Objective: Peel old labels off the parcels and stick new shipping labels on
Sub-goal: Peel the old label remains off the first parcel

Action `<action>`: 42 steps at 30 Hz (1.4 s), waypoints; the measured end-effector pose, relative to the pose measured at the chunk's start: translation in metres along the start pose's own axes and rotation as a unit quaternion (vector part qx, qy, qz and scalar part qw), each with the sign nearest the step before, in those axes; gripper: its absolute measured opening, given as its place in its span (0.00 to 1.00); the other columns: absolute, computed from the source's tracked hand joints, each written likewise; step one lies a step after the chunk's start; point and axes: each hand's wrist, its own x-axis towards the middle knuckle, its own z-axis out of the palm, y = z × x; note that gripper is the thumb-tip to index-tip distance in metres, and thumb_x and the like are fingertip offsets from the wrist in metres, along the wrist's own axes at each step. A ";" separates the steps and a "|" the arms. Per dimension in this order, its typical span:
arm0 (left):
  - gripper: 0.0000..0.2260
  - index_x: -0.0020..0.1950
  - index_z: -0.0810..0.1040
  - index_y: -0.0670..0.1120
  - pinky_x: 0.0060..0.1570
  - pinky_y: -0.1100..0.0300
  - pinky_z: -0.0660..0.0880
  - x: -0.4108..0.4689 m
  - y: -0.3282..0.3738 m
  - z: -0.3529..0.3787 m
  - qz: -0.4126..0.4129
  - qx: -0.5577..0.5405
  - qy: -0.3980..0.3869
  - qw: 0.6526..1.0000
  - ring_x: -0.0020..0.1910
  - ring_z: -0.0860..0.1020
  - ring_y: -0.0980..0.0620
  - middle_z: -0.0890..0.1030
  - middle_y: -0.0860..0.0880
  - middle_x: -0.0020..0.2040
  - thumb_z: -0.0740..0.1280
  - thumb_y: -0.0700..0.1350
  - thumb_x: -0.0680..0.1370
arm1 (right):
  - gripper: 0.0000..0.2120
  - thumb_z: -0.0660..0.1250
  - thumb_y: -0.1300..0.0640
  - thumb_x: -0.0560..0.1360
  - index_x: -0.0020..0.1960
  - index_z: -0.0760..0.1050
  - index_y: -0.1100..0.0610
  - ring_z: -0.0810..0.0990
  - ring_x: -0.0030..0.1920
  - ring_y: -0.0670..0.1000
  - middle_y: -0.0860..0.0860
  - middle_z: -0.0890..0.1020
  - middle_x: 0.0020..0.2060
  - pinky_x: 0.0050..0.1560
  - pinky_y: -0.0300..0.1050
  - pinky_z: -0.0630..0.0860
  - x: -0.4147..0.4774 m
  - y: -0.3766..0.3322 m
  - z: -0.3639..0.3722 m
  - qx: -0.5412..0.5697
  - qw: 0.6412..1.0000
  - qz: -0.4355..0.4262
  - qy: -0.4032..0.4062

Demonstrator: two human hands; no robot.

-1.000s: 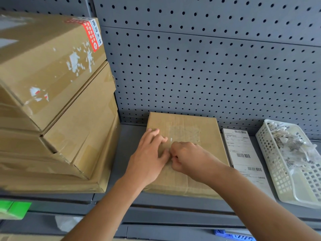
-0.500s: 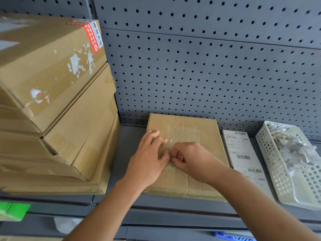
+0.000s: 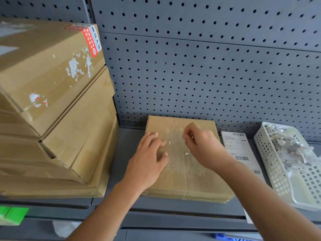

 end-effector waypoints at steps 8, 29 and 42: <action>0.16 0.71 0.68 0.59 0.60 0.57 0.70 -0.002 0.000 -0.001 0.000 0.000 -0.004 1.000 0.78 0.42 0.68 0.52 0.65 0.79 0.58 0.55 0.83 | 0.05 0.68 0.60 0.77 0.44 0.77 0.52 0.82 0.33 0.46 0.50 0.83 0.34 0.36 0.41 0.79 -0.020 0.029 -0.050 0.078 0.988 0.101 0.089; 0.13 0.66 0.71 0.60 0.63 0.54 0.69 0.003 -0.008 0.007 0.023 0.009 0.033 0.999 0.78 0.49 0.66 0.58 0.64 0.77 0.62 0.55 0.82 | 0.06 0.65 0.63 0.77 0.44 0.80 0.58 0.75 0.35 0.50 0.51 0.79 0.37 0.36 0.42 0.69 -0.116 0.208 -0.145 -0.188 0.901 0.311 0.236; 0.14 0.67 0.72 0.58 0.63 0.54 0.69 0.004 -0.006 0.007 0.018 0.008 0.033 0.999 0.78 0.51 0.64 0.60 0.63 0.77 0.63 0.54 0.81 | 0.11 0.63 0.62 0.78 0.52 0.84 0.56 0.79 0.47 0.54 0.54 0.82 0.52 0.48 0.47 0.74 -0.124 0.216 -0.148 -0.175 0.899 0.316 0.246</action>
